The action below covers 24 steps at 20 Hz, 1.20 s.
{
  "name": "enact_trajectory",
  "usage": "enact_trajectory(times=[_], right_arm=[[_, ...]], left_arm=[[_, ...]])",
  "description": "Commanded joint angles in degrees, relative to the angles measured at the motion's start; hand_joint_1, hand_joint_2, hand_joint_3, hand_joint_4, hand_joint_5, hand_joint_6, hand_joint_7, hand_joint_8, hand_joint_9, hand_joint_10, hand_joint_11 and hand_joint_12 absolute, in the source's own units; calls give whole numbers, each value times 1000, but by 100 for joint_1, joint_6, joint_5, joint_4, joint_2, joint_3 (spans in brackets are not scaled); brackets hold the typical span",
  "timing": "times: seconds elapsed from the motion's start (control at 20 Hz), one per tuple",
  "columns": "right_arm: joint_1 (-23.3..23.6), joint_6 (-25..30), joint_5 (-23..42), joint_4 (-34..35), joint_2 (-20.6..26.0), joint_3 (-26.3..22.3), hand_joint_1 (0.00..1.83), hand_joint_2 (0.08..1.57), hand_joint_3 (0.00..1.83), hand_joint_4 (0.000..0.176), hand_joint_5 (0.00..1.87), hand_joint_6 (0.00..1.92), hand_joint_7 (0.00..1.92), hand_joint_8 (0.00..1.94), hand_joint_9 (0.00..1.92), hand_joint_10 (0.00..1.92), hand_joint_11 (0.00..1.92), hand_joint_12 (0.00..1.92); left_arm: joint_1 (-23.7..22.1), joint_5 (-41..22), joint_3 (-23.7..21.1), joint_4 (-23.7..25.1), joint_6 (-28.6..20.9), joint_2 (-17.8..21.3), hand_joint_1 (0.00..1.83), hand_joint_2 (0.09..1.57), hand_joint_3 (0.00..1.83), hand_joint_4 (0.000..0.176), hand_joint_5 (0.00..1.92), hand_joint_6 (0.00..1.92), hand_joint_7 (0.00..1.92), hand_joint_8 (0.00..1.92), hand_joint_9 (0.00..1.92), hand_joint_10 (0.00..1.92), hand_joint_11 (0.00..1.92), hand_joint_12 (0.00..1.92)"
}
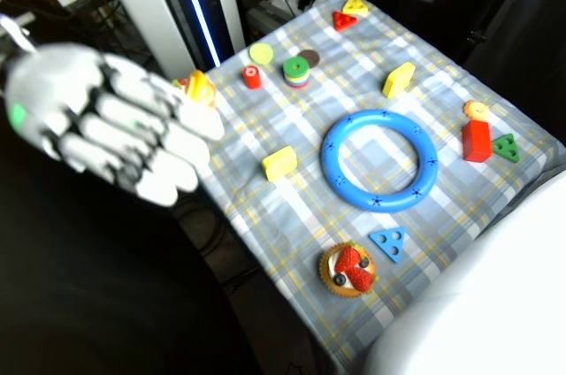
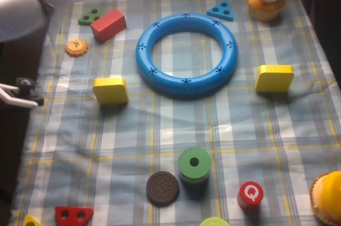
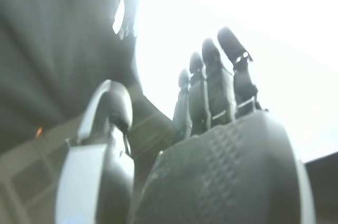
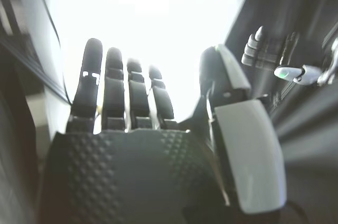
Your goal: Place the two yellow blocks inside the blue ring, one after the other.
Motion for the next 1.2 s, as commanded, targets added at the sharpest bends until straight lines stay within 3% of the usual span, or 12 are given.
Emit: enact_trajectory(times=[0.0, 0.05, 0.15, 0.2, 0.35, 0.5, 0.6, 0.7, 0.8, 0.85, 1.0, 1.15], right_arm=[[190, -71, 249, -171, -48, 61, 642, 1256, 0, 1, 27, 0, 25, 1, 24, 19, 0, 409], [385, -150, -49, -287, -104, 113, 611, 1261, 1, 5, 5, 0, 4, 0, 4, 3, 0, 151], [703, -238, -563, -463, -245, 235, 600, 1258, 0, 0, 32, 5, 36, 4, 58, 18, 0, 353], [828, -238, -768, -543, -318, 297, 618, 1257, 0, 0, 36, 4, 48, 6, 78, 23, 0, 393], [939, -238, -1002, -622, -418, 364, 528, 1265, 1, 42, 0, 0, 21, 1, 81, 14, 0, 334], [939, -238, -1019, -623, -418, 363, 519, 1287, 3, 31, 0, 0, 4, 0, 67, 3, 0, 264], [939, -238, -1019, -623, -419, 361, 532, 1299, 4, 35, 0, 0, 9, 2, 78, 7, 0, 279], [938, -237, -1019, -623, -419, 359, 533, 1307, 3, 31, 0, 0, 4, 3, 72, 3, 0, 323], [938, -237, -1017, -622, -423, 358, 587, 1303, 0, 28, 0, 0, 7, 4, 72, 3, 0, 322], [938, -237, -1017, -622, -428, 358, 603, 1305, 0, 8, 0, 0, 24, 6, 94, 10, 0, 434], [938, -237, -1013, -621, -442, 359, 568, 1316, 4, 0, 0, 0, 28, 3, 91, 7, 0, 463], [937, -237, -1011, -621, -453, 358, 596, 1319, 1, 6, 0, 0, 35, 2, 75, 7, 0, 410]], left_arm=[[-80, -387, 6, 15, 73, 13, 791, 1230, 0, 16, 100, 4, 109, 0, 55, 14, 0, 215], [-97, -195, 12, 2, 203, 21, 821, 1200, 0, 23, 100, 3, 68, 0, 48, 12, 0, 231], [-143, 221, 12, -43, 502, 41, 770, 1146, 0, 65, 22, 0, 4, 0, 8, 2, 0, 433], [-173, 443, 15, -70, 679, 41, 787, 1123, 0, 67, 4, 0, 0, 0, 1, 0, 0, 327], [-280, 1138, 4, -189, 1340, 18, 850, 1031, 0, 106, 2, 2, 0, 0, 0, 0, 0, 163], [-383, 1684, -10, -274, 1901, -37, 894, 1029, 0, 94, 0, 0, 21, 6, 22, 7, 0, 249], [-460, 1984, 9, -343, 2238, -123, 917, 1024, 0, 65, 37, 5, 131, 3, 130, 25, 0, 712], [-549, 2245, -2, -494, 2723, -216, 973, 1021, 0, 77, 89, 8, 160, 3, 120, 14, 0, 595], [-611, 2485, -26, -664, 3276, -314, 1051, 1008, 0, 39, 164, 5, 228, 5, 162, 23, 0, 743], [-626, 2578, -30, -737, 3490, -351, 1048, 1028, 7, 49, 178, 8, 232, 4, 155, 19, 0, 751], [-637, 2801, -1, -840, 3787, -430, 1078, 1021, 0, 44, 304, 12, 309, 7, 209, 33, 0, 952], [-680, 3029, 29, -1131, 4381, -526, 1056, 1054, 2, 0, 573, 47, 600, 42, 441, 140, 0, 1302]])
